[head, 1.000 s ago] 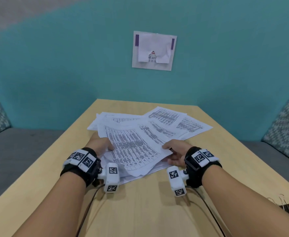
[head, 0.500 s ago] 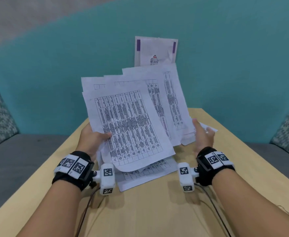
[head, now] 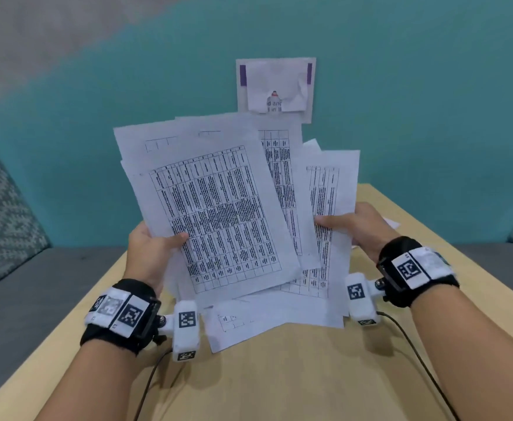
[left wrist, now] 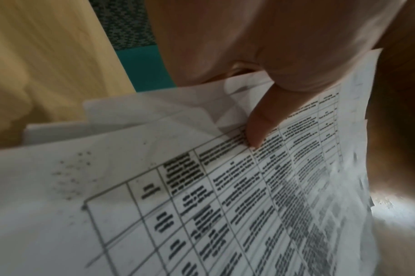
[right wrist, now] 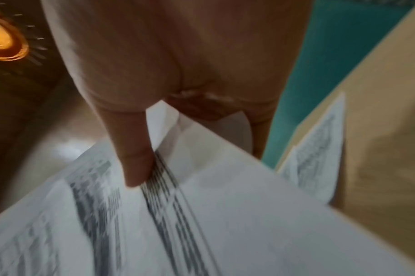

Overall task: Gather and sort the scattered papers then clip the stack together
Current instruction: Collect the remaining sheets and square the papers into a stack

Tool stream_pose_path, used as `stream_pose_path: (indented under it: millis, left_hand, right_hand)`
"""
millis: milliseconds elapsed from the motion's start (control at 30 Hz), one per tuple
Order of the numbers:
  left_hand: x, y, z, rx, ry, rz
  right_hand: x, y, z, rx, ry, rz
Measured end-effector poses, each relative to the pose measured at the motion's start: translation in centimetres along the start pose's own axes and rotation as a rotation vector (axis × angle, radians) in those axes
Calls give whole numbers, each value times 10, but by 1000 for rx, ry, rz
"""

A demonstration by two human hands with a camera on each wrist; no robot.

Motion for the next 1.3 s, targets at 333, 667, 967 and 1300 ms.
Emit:
stream_pose_path:
  millis: [333, 667, 967, 1300]
  left_hand:
    - [2, -1, 2, -64, -40, 58]
    - [5, -4, 10, -47, 7, 27]
    - [10, -2, 9, -107, 96, 36]
    - [11, -7, 17, -40, 149, 38]
  right_hand:
    - [39, 22, 18, -118, 18, -191]
    - [14, 26, -12, 46, -191, -80]
    - [14, 30, 13, 12, -11, -130]
    - [-11, 28, 22, 18, 6, -31]
Point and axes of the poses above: each hand's wrist, its own y-axis towards the middle knuckle, its own z-axis out of the palm, x = y × z, the point moved 6 cm from there along y, towards the middle knuckle, and after that the axes turned 9 degrees about -z, right-handed, at the moved point
